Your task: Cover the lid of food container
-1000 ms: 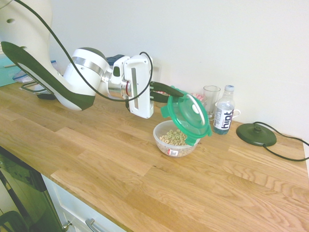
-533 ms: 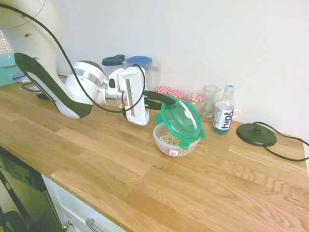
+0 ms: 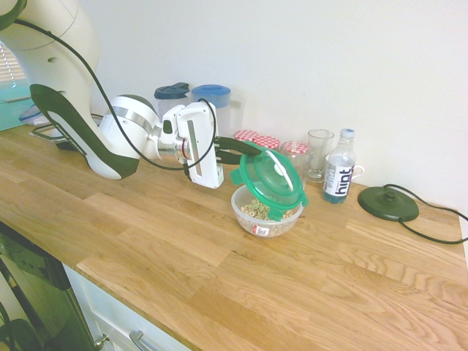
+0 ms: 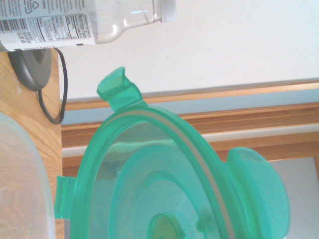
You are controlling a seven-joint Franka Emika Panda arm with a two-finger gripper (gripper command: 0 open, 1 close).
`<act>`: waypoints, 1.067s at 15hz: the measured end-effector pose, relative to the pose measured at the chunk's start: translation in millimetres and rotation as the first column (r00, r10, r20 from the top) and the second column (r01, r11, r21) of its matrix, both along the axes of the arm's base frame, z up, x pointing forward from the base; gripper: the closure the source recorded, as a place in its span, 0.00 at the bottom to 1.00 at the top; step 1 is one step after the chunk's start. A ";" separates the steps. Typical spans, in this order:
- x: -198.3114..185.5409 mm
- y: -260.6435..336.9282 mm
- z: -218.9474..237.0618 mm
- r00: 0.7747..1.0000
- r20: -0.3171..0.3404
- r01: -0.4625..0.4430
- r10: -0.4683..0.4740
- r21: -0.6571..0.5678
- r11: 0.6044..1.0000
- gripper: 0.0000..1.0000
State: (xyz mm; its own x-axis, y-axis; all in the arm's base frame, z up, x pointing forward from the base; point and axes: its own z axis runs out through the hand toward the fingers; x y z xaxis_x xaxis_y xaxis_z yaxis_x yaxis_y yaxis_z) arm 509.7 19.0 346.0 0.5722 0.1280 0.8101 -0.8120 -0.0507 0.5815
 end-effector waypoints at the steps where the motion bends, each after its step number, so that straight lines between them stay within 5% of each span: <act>1: -0.8 0.0 0.3 1.000 0.000 0.006 -0.006 -0.003 1.000 1.00; 16: -14.6 -2.9 -14.7 0.999 -0.036 0.029 -0.030 -0.033 0.999 1.00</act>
State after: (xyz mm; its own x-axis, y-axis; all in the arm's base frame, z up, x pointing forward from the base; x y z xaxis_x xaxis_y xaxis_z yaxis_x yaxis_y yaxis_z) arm 495.1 16.2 331.3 0.6055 0.1361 0.7841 -0.7909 -0.0074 0.6119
